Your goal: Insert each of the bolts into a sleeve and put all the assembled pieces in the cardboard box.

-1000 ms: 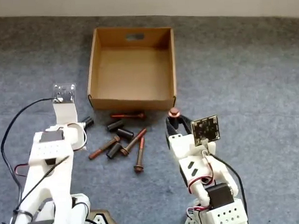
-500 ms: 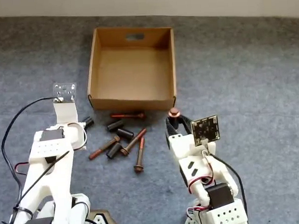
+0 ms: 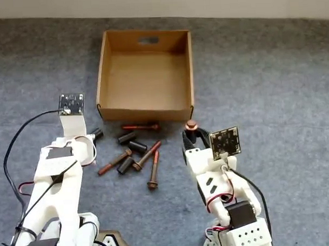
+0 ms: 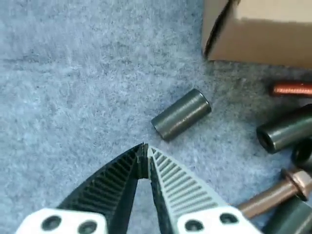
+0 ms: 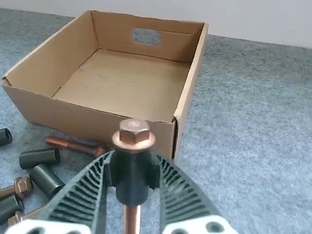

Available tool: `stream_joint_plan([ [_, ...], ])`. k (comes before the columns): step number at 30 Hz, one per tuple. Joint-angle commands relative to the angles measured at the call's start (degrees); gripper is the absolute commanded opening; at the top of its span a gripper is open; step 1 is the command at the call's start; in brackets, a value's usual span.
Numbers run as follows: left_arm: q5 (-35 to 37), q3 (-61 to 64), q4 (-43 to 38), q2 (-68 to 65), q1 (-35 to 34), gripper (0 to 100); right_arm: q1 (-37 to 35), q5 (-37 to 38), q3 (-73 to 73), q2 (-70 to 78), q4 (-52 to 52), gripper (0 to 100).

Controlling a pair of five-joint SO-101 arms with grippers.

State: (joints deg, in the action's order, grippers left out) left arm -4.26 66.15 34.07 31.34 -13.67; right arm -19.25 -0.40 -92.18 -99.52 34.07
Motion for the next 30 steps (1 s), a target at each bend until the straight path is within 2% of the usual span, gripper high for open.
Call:
stream_joint_plan([
  [1, -0.3, -0.1, -1.0, 0.6, -0.4, 1, 0.7, -0.4, 0.9, -0.8, 0.0, 0.6],
  [19, -0.3, 0.0, -1.0, 0.6, -0.4, 1, 0.6, -0.2, 1.8, -0.4, 0.2, 0.6],
  [30, -0.3, 0.2, -1.1, 0.2, -0.2, 1, 0.3, -0.4, 19.6, 0.7, 5.6, 0.6],
])
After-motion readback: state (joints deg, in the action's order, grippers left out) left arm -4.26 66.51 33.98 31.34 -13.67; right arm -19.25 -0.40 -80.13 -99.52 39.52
